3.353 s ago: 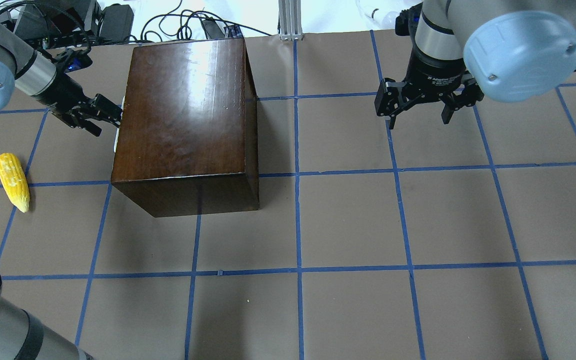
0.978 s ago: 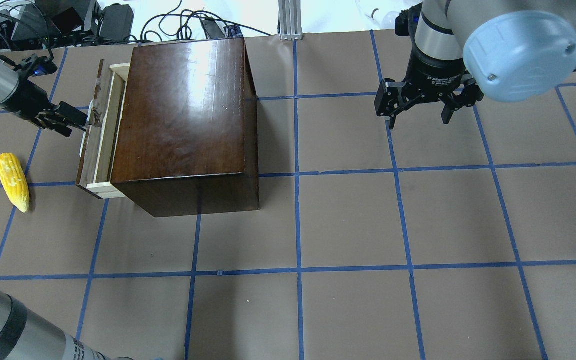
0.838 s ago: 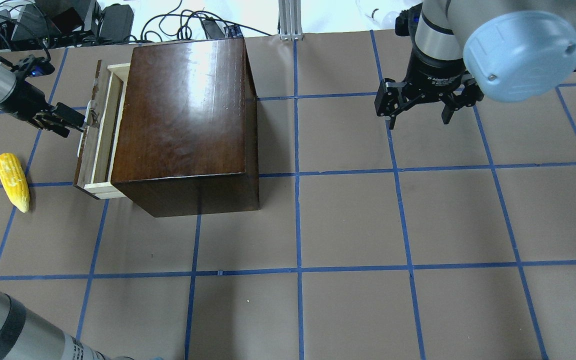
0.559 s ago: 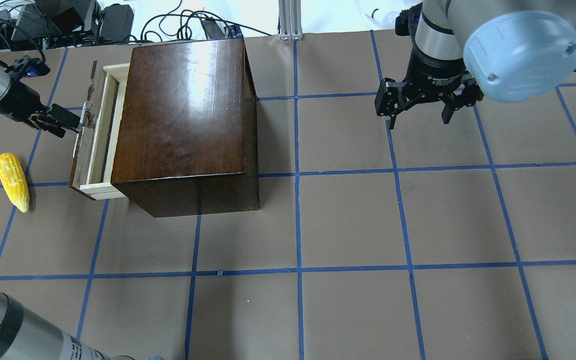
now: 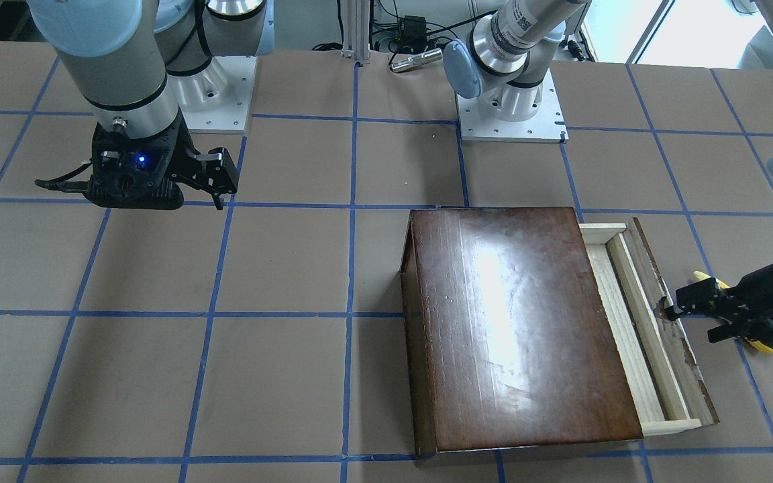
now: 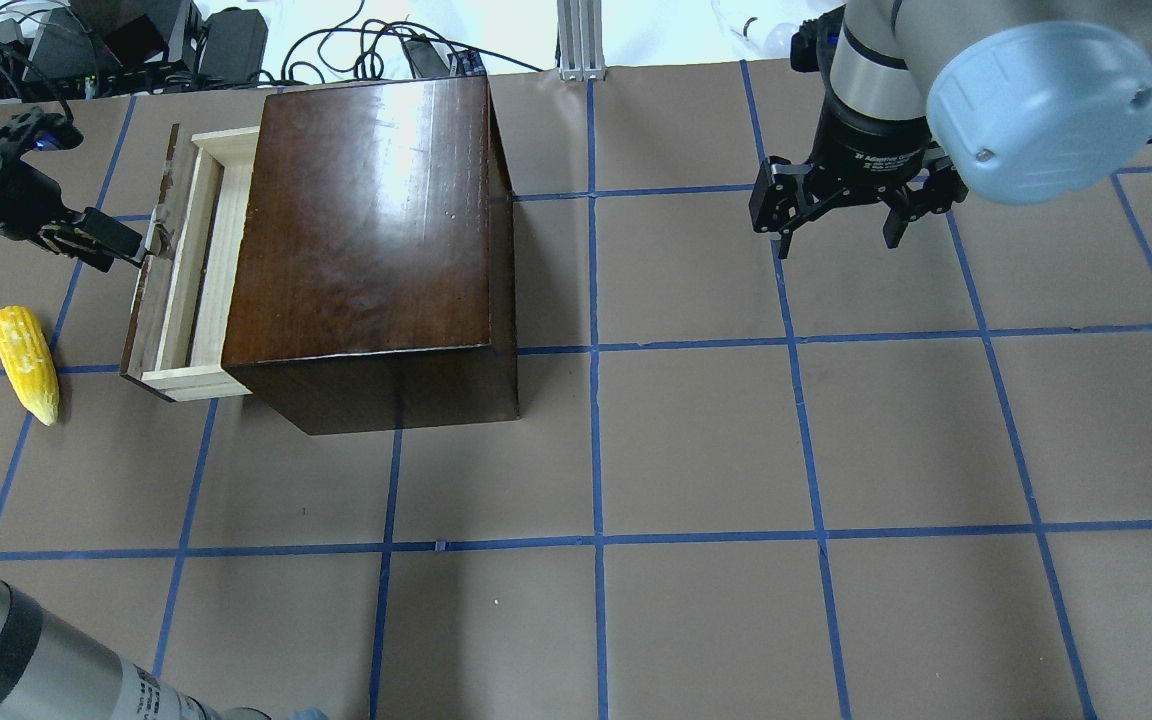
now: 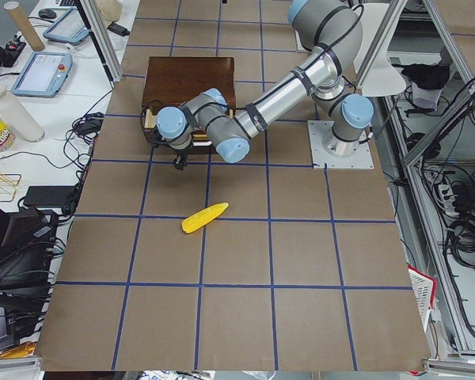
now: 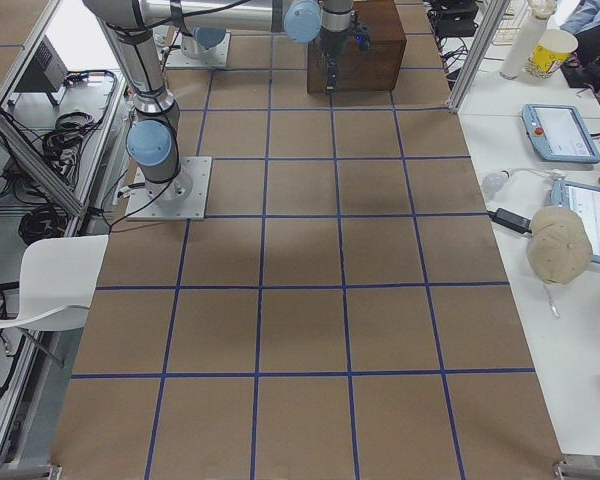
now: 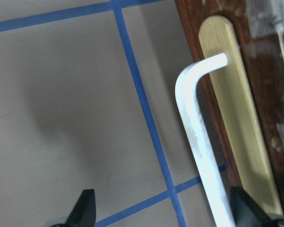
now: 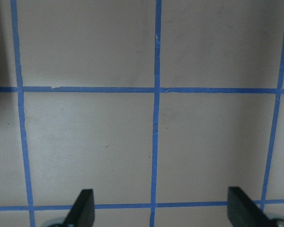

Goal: Open drawer and put corn inside
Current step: 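Pull the drawer handle outward with the left gripper to open the drawer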

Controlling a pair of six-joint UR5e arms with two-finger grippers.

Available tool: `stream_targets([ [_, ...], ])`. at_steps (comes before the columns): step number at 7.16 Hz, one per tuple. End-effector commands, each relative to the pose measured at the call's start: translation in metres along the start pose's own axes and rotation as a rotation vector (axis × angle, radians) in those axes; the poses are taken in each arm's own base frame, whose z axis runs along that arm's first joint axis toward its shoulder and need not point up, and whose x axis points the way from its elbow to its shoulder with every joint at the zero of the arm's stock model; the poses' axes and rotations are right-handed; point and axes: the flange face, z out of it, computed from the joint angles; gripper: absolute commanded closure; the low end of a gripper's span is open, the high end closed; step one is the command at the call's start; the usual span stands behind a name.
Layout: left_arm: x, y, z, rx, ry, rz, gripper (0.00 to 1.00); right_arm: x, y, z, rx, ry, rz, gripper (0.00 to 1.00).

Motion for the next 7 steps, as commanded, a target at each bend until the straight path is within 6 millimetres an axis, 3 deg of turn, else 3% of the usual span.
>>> stream_targets([
  [1, -0.006, 0.002, -0.002, -0.002, -0.006, 0.006, 0.00, 0.000, 0.000, 0.000, -0.001, 0.000, 0.000, 0.00],
  [2, -0.014, 0.007, -0.003, -0.001, -0.006, -0.007, 0.00, 0.000, 0.000, 0.000, -0.001, 0.000, 0.000, 0.00],
  [4, -0.013, 0.008, -0.006, -0.004, -0.014, 0.007, 0.00, 0.000, 0.000, -0.001, 0.002, 0.000, 0.000, 0.00],
  [6, 0.000, 0.010, -0.040, 0.001, -0.030, -0.045, 0.00, 0.000, 0.000, 0.000, -0.001, 0.000, 0.000, 0.00],
  [7, -0.004, 0.011, -0.073, -0.035, -0.103, -0.107, 0.00, 0.000, 0.000, -0.001, 0.002, 0.000, 0.000, 0.00],
])
